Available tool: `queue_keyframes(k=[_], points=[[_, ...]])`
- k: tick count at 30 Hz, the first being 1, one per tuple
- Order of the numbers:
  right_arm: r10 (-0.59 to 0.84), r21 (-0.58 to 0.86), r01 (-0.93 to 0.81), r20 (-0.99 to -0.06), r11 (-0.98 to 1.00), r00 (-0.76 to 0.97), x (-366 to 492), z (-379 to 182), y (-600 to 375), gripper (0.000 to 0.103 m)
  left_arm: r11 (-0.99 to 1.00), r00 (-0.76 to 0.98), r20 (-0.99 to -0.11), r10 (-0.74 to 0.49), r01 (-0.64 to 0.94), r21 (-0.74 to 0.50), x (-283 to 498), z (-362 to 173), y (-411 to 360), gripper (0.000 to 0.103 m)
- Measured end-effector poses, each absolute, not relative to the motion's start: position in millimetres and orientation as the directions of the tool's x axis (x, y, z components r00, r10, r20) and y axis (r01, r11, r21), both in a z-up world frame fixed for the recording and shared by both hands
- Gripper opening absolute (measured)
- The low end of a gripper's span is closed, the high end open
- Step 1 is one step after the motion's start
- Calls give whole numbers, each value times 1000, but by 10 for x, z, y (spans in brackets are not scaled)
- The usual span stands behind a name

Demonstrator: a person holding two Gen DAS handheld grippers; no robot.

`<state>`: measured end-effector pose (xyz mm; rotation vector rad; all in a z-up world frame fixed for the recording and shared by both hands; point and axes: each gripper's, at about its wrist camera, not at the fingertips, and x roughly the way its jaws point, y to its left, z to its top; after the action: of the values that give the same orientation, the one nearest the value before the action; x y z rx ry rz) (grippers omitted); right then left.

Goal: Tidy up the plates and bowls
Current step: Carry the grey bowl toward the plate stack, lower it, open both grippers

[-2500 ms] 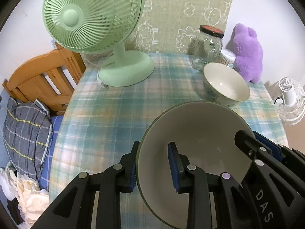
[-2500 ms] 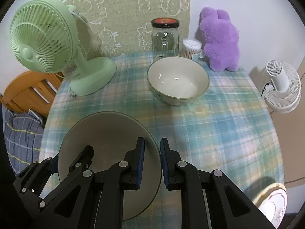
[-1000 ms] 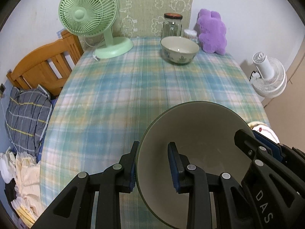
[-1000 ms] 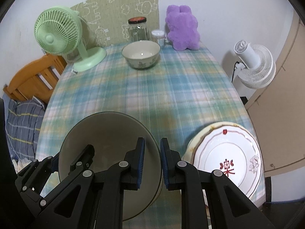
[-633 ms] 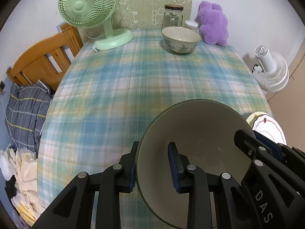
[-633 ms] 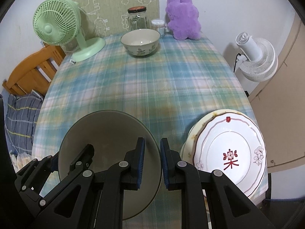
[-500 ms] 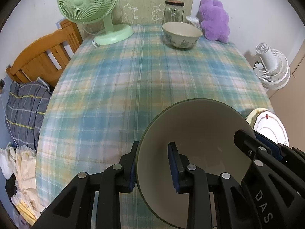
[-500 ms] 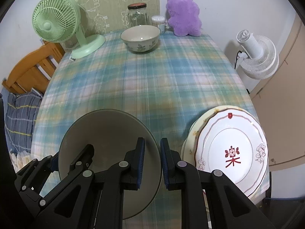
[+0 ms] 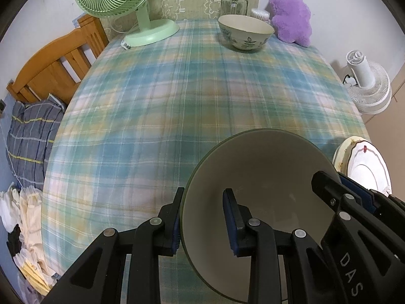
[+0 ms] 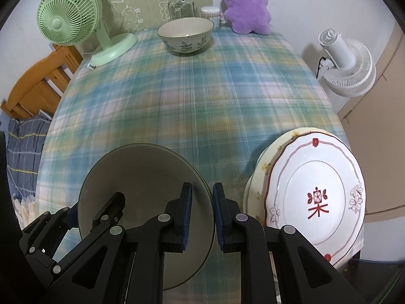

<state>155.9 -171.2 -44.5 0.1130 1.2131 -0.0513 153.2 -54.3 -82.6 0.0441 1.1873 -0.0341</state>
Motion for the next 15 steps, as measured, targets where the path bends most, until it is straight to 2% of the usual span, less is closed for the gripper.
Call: queue_keyframes(k=[7,9,13,15], points=[[61,87,60,-936,994,346,1629,-515,-1761,20,999,390,-920,34,15,44,1546,-829,-591,29],[78,97,40,-938,995,339,1645,-519,-1772,20,999,381,-924,32,2,36,1540,-832,-596,38],[109,111,-13,-936,994,334,1656,-495,-1766,20,999,378,-925,35,-19,30,1518,-806,-615,44],[119,113,-37,-936,993,331,1658,-480,-1767,21,1000,378,-925,24,-23,16,1500,-781,-618,54]])
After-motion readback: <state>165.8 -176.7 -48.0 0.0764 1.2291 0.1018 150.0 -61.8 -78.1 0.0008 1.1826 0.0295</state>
